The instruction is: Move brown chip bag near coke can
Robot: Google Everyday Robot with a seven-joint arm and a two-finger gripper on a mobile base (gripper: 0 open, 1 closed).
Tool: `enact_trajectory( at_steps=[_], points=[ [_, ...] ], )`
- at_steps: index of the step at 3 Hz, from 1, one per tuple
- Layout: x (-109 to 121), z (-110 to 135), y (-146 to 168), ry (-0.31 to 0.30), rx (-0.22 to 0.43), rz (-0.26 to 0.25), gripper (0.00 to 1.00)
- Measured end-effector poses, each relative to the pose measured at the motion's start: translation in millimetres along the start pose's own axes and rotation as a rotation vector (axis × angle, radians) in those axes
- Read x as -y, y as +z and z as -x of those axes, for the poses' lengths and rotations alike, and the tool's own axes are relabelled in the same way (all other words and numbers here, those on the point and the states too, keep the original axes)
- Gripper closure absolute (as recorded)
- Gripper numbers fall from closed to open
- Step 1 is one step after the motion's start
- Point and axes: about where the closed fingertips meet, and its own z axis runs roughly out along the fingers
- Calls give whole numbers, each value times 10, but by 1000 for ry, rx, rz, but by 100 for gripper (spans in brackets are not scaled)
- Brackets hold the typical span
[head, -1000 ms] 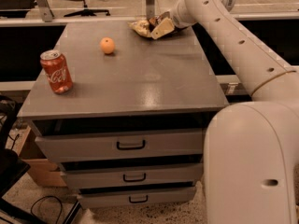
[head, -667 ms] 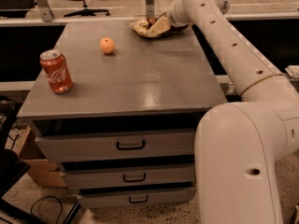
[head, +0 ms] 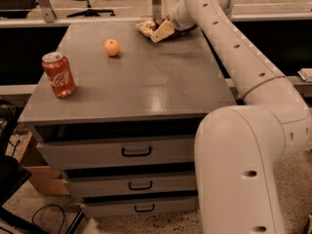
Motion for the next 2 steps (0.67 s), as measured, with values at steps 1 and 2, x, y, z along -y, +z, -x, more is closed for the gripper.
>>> enact_trajectory(
  at_steps=[1, 2],
  points=[
    [-129, -86, 13, -82, -59, 65, 0],
    [-175, -181, -58, -159, -126, 111, 0]
  ],
)
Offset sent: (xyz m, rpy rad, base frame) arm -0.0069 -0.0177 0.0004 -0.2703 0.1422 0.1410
